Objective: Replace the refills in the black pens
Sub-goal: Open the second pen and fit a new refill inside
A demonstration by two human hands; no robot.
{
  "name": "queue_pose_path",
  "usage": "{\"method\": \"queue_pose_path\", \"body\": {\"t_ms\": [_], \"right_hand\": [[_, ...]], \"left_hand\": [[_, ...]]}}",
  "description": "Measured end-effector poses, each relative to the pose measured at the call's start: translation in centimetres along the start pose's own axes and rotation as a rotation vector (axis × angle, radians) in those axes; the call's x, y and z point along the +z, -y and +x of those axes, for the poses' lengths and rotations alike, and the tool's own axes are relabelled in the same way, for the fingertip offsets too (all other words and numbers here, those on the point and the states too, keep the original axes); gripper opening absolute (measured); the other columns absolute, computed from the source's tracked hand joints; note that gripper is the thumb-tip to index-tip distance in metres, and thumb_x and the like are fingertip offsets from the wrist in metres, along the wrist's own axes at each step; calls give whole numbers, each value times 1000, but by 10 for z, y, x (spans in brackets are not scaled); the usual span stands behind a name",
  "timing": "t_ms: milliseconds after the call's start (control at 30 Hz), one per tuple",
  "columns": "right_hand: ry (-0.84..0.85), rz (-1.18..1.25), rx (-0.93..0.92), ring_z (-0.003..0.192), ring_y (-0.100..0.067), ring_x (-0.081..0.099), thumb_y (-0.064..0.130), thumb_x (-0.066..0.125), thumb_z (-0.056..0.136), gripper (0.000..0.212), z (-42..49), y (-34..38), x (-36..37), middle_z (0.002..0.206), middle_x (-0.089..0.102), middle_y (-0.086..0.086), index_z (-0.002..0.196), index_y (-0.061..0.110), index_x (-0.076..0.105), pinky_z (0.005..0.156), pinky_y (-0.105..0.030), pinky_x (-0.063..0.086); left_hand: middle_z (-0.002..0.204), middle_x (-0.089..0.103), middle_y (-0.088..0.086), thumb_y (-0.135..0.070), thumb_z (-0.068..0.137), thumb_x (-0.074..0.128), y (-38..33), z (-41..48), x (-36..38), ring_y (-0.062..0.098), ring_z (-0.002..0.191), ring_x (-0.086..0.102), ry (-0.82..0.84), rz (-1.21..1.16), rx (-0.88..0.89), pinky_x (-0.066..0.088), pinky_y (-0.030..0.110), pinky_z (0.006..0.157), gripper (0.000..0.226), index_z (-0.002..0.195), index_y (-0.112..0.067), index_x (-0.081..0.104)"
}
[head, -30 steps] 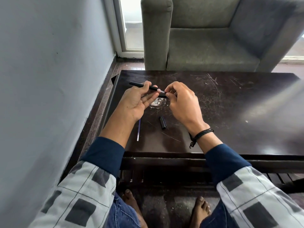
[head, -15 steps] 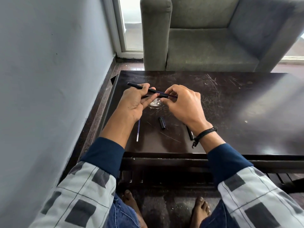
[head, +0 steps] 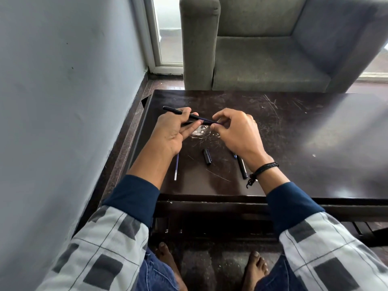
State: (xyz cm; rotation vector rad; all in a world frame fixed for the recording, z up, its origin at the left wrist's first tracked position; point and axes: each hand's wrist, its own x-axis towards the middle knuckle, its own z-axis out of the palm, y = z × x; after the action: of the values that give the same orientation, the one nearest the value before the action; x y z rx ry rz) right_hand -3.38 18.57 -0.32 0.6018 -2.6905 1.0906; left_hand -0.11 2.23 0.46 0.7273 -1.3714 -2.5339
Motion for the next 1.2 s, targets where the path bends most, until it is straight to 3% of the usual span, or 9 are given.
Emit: {"method": "queue_pose_path", "body": {"t_ms": [433, 600, 967, 1100, 1200], "right_hand": [[10, 0, 1, 86, -10, 67, 22, 71, 91, 13, -1, 1, 0, 89, 74, 11, 102, 26, 77, 83, -32, 55], [10, 4, -1, 83, -9, 66, 21, 70, 93, 11, -1, 1, 0, 87, 73, 11, 100, 24, 77, 75, -25, 47], [43, 19, -3, 87, -13, 67, 23, 68, 95, 12, -1, 2, 3, 92, 75, 7, 104, 23, 77, 81, -34, 56], [12, 20, 54, 84, -11, 63, 37, 77, 86, 26, 0, -1, 2, 91, 68, 10, 108, 27, 69, 75, -32, 51], [36, -67, 148, 88, -18, 64, 41, 78, 83, 23, 0, -6, 2, 91, 67, 8, 95, 26, 64, 74, -33, 45]], "left_hand": [[92, 70, 19, 0, 96, 60, 2, -2, 0, 23, 70, 75, 26, 7, -9, 63, 34, 68, 3, 94, 1, 62], [94, 70, 23, 1, 95, 61, 1, -4, 0, 29, 75, 76, 48, 7, -25, 63, 34, 67, 10, 103, 6, 61], [91, 70, 26, -1, 97, 59, 2, -4, 0, 31, 79, 76, 77, 25, -19, 63, 35, 69, 11, 105, 7, 60], [98, 68, 27, 0, 97, 59, 1, 1, -1, 33, 91, 73, -7, 19, 8, 63, 32, 64, 5, 95, 5, 60], [99, 67, 23, 0, 97, 58, -3, 8, -5, 29, 93, 72, -76, -8, 27, 63, 32, 62, 4, 94, 2, 59]]}}
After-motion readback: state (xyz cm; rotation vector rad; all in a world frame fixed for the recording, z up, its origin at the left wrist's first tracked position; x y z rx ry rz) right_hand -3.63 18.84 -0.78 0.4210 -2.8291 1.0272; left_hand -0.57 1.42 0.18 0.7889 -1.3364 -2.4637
